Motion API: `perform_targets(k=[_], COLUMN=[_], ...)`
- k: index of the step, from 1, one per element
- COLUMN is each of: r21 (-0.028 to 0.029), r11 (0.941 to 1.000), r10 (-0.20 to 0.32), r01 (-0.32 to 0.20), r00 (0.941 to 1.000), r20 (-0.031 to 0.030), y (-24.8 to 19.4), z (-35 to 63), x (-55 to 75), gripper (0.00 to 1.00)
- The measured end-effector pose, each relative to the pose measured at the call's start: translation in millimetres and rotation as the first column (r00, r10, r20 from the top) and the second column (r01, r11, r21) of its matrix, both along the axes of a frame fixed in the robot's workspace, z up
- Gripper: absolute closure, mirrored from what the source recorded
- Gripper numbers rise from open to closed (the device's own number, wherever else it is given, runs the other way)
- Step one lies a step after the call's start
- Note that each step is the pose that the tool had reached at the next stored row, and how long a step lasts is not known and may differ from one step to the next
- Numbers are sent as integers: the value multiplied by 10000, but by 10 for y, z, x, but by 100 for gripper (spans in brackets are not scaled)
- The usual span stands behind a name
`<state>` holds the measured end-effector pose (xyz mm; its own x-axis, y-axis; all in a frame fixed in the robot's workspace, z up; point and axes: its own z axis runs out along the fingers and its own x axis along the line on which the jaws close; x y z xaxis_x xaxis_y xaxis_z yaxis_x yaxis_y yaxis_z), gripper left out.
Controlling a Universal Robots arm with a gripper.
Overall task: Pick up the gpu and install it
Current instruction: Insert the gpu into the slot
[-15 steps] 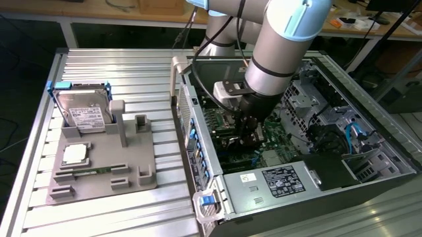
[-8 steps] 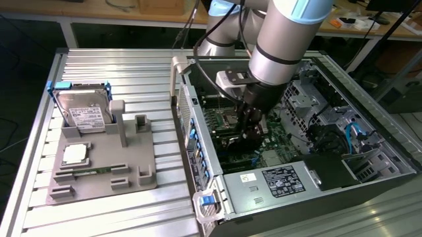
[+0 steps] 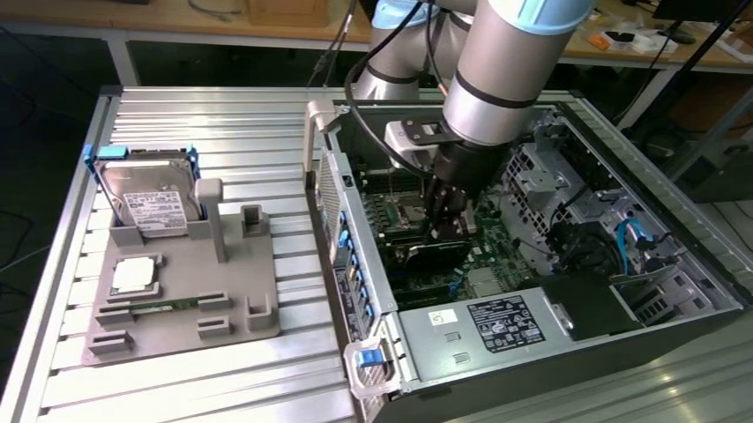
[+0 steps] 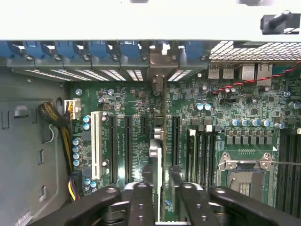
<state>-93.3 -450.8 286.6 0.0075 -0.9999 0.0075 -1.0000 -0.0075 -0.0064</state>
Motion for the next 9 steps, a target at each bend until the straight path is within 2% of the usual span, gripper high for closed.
perform_targets(k=[1,2,3,5,9], r21=[1,7,14,26,26], r11=[10000,10000,10000,10000,10000], r10=[1,1,1,1,0], r01=[-1,-1,-1,-1,0], r00=[10000,10000,10000,10000,10000], r20=[0,1,0,1,0], y=[6,11,14,15,15], z=[0,-1,-1,-1,-1], x=[0,1,1,0,0], gripper=[75,81,81,89,89])
